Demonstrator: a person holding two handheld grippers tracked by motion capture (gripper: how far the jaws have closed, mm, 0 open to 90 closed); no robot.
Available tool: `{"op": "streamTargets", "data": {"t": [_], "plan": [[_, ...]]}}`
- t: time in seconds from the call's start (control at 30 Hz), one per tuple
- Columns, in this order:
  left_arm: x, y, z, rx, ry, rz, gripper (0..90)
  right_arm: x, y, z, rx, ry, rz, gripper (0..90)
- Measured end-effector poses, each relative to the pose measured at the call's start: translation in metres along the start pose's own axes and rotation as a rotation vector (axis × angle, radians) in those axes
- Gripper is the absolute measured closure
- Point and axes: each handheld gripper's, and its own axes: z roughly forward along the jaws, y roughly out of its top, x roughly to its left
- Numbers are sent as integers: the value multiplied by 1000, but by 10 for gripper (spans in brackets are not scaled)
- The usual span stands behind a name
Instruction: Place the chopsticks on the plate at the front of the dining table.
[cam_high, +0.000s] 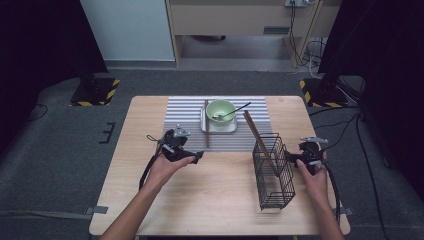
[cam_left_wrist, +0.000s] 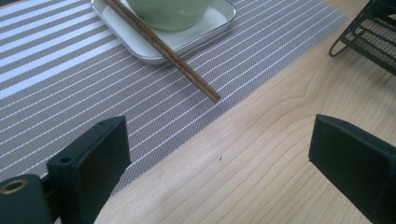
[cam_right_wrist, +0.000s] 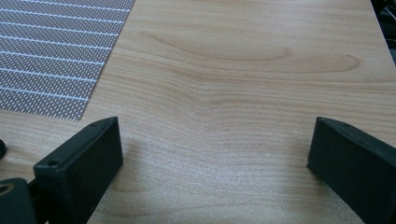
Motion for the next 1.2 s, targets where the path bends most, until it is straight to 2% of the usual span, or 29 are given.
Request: {"op": "streamTargets", "data": {"t": [0.63, 1.2], "plan": [[27, -34, -14, 36, 41, -43, 43, 0, 0, 0, 1, 0, 0, 32], [35, -66, -21, 79, 48, -53, 43, 0, 0, 0, 1, -1, 2, 32]]}}
